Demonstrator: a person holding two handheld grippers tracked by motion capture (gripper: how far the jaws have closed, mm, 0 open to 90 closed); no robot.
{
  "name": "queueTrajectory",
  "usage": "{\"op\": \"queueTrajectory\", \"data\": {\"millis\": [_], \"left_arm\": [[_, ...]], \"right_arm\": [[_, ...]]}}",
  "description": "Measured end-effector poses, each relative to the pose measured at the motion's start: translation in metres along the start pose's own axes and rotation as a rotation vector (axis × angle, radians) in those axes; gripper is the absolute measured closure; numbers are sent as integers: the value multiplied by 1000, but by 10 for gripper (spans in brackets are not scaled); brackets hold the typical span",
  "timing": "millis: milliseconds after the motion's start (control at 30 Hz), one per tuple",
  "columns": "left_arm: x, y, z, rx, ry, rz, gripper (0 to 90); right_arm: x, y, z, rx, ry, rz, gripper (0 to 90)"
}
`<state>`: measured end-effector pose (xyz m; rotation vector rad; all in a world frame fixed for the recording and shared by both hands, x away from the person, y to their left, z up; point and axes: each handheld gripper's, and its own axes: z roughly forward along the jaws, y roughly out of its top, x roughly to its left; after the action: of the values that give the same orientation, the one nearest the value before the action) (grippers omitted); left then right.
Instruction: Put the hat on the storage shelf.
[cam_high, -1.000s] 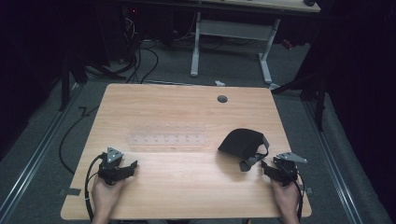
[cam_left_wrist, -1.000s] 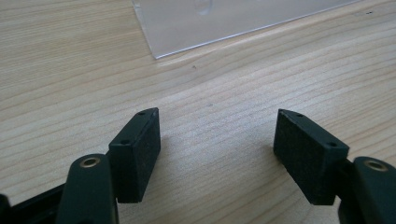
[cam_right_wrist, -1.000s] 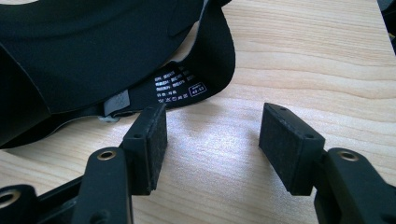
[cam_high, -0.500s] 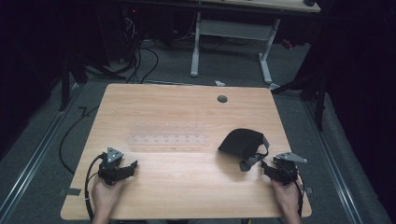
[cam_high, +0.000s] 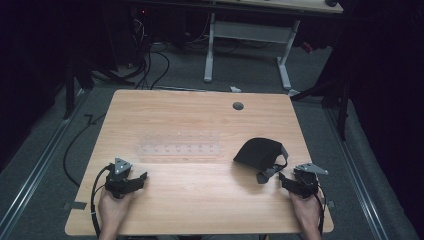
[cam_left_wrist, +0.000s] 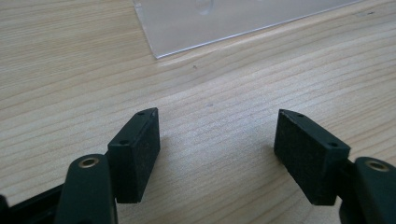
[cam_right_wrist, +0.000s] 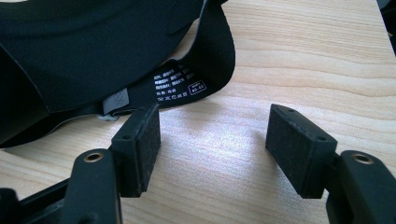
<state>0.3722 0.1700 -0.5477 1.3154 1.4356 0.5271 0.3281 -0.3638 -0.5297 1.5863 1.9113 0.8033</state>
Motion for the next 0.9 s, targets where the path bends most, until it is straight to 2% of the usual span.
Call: {"op": "queueTrajectory", "data": {"millis": [167, 467, 600, 700, 900], "left_arm": [[0, 0, 0, 0, 0, 0, 318], [0, 0, 0, -1, 1, -1, 317], [0, 0, 0, -1, 1, -1, 317], [0, 0, 0, -1, 2, -1, 317], [0, 0, 0, -1, 2, -1, 317]], "right_arm": [[0, -1, -2, -4, -4, 8, 407], [-1, -4, -7, -12, 11, 23, 428], [-1, -4, -11, -29, 20, 25, 429], [-3, -3, -16, -56, 38, 46, 426], [-4, 2, -21, -78, 39, 42, 431]]}}
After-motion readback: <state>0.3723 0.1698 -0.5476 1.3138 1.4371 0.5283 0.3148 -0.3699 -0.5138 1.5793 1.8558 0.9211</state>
